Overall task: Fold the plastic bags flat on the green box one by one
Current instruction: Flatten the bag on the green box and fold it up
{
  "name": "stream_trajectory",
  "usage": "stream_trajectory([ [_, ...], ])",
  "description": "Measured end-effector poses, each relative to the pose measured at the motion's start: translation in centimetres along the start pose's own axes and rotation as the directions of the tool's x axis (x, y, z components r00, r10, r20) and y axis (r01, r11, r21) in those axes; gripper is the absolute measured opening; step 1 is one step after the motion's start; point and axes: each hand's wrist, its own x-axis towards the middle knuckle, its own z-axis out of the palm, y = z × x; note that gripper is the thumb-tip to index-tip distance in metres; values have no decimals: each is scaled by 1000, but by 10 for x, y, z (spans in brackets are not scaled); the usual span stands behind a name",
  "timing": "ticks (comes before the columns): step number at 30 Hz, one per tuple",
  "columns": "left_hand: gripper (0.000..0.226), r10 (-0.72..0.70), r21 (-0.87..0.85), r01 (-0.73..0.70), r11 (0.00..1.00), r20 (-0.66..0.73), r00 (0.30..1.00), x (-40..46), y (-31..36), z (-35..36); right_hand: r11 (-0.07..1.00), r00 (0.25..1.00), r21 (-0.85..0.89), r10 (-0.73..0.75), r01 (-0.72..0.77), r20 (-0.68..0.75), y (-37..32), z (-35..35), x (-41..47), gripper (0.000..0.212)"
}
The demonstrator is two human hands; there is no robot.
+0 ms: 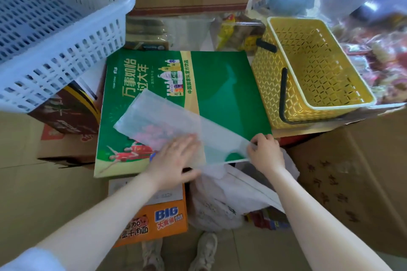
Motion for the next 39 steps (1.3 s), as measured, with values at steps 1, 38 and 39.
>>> stream_trajectory([
  [1,85,48,39,-49,998,22,999,-2,15,11,1000,999,19,15,-15,33,2,-1,0,27],
  [38,46,-632,-450,485,750,-270,727,-49,-13,-5,891,977,439,-183,117,110,-136,49,26,21],
  [39,49,-586,-400,464,790,-273,763,-48,-17,-3,874,976,470,-191,122,102,-138,47,25,23],
])
